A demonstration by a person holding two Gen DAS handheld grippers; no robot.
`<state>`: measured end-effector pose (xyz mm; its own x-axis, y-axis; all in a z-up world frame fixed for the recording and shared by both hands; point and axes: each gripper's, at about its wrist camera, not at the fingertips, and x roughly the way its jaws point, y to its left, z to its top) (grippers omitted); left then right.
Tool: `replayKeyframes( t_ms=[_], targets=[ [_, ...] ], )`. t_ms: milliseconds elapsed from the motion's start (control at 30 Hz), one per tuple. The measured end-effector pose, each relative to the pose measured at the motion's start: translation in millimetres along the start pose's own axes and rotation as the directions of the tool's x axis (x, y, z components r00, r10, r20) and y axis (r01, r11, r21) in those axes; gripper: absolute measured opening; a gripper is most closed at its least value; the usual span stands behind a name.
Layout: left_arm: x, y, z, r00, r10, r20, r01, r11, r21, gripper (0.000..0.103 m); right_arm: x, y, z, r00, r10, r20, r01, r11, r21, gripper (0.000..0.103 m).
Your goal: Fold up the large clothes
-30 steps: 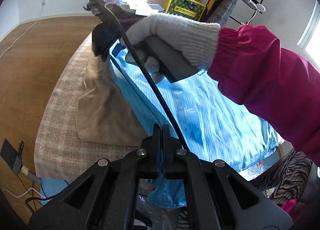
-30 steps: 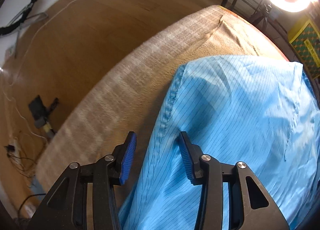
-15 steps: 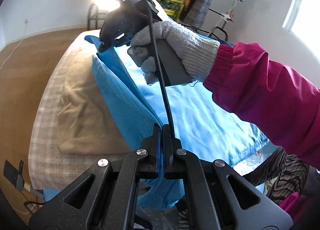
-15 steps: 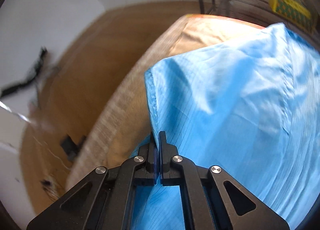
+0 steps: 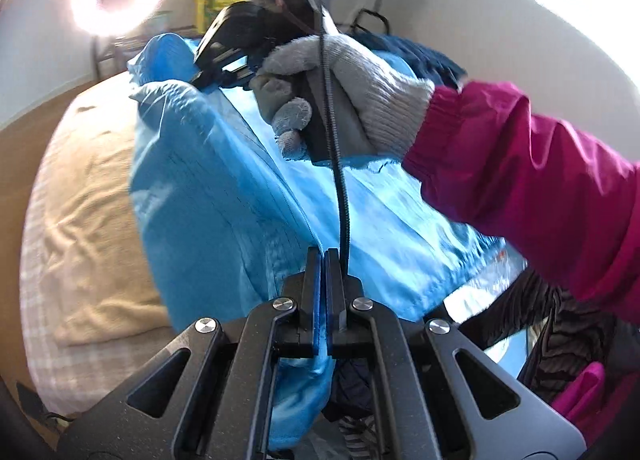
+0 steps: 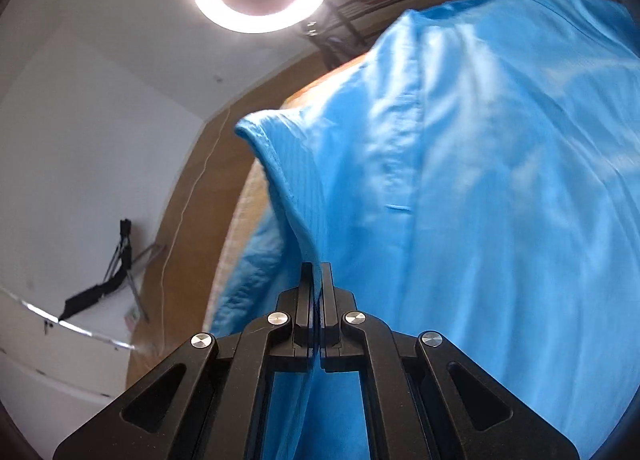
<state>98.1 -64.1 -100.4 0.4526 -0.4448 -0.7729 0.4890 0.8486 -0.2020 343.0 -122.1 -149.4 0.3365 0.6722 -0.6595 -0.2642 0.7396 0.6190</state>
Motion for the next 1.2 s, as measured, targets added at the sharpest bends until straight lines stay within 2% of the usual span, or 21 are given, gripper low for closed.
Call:
replayKeyframes(
  t_ms=[67,100,133,200,233,267,333,367,433,533,633,733,767,800,833,867,967,1067,1200],
  targets=[
    [11.3,-9.7,0.8,0.999,-0.004,-0.031,0.005,1.000,0.019,0.000,-4.2,-9.3,-1.7,0.994,-0.107,-0.018,0.107,0.994,-0.018,0.003],
    [14.9,-11.4,0.0,0.999,-0.004,-0.041,0.005,1.000,0.021,0.000,-8.3,-13.5,-1.3,0.984,-0.175,-0.017,0.174,0.984,-0.041,0.006],
    [19.9,-12.9,-0.9,0.998,-0.001,-0.056,0.003,1.000,0.026,0.000,-15.1,-16.2,-0.5,0.974,-0.227,0.000,0.226,0.972,-0.067,0.006],
    [25.0,-13.2,-3.1,0.997,0.003,-0.072,-0.001,1.000,0.031,0.000,-34.9,-20.2,3.6,0.958,-0.281,0.063,0.286,0.955,-0.084,0.014],
    [26.1,-13.9,-5.0,0.997,0.003,-0.075,-0.001,1.000,0.030,0.000,-42.2,-22.4,5.0,0.959,-0.270,0.088,0.277,0.958,-0.074,0.026],
    [27.4,-12.9,-5.7,0.997,0.003,-0.078,-0.001,1.000,0.028,0.000,-50.6,-24.3,6.8,0.965,-0.240,0.109,0.248,0.967,-0.060,0.034],
    [30.9,-12.2,-7.7,0.996,0.000,-0.087,0.002,1.000,0.019,0.000,-57.0,-26.0,16.0,0.986,-0.126,0.107,0.132,0.990,-0.054,0.034],
    [33.8,-13.2,-9.0,0.996,0.002,-0.092,0.000,1.000,0.021,0.000,-51.1,-25.7,21.3,0.992,-0.100,0.080,0.104,0.993,-0.052,0.034],
    [36.7,-13.3,-11.5,0.995,0.002,-0.098,0.000,1.000,0.020,0.000,-34.2,-28.3,29.6,0.996,-0.085,0.026,0.086,0.995,-0.045,0.034],
    [37.7,-13.9,-11.7,0.995,0.004,-0.099,-0.001,1.000,0.030,0.000,-4.2,-44.5,44.4,0.992,-0.122,-0.033,0.122,0.992,-0.008,0.043],
    [37.6,-12.3,-11.3,0.995,-0.002,-0.103,0.005,1.000,0.030,0.000,19.2,-63.5,54.9,0.997,-0.068,-0.046,0.072,0.991,0.110,0.044],
    [39.0,-13.4,-11.2,0.994,-0.010,-0.111,0.014,0.999,0.036,0.000,30.5,-71.5,64.0,1.000,0.003,-0.007,-0.002,0.983,0.184,0.044],
    [39.4,-13.7,-11.2,0.993,-0.014,-0.114,0.018,0.999,0.038,0.000,32.2,-72.4,67.9,1.000,0.019,0.010,-0.020,0.981,0.195,0.041],
    [40.1,-14.6,-11.1,0.993,-0.015,-0.117,0.020,0.999,0.039,0.000,33.7,-72.2,72.7,0.999,0.034,0.020,-0.037,0.980,0.195,0.033],
    [40.0,-15.1,-10.7,0.993,-0.016,-0.117,0.020,0.999,0.038,0.000,31.5,-67.8,76.1,0.999,0.033,0.024,-0.037,0.982,0.187,0.006],
    [39.3,-15.1,-10.3,0.993,-0.018,-0.116,0.022,0.999,0.036,0.000,26.7,-65.6,79.3,0.999,0.016,0.039,-0.022,0.985,0.173,0.003],
    [37.4,-16.6,-8.6,0.992,-0.037,-0.119,0.041,0.999,0.030,0.000,4.7,-48.1,86.4,0.994,-0.025,0.104,0.019,0.998,0.061,0.002],
    [41.3,-26.2,-6.5,0.991,-0.048,-0.128,0.055,0.997,0.056,0.000,-14.2,-45.5,87.8,0.988,-0.085,0.129,0.085,0.996,0.002,0.002],
    [54.0,-34.1,-0.2,0.987,-0.048,-0.153,0.060,0.996,0.073,0.000,-6.1,-64.3,88.5,0.985,-0.140,0.101,0.142,0.990,-0.013,0.002]
  ],
)
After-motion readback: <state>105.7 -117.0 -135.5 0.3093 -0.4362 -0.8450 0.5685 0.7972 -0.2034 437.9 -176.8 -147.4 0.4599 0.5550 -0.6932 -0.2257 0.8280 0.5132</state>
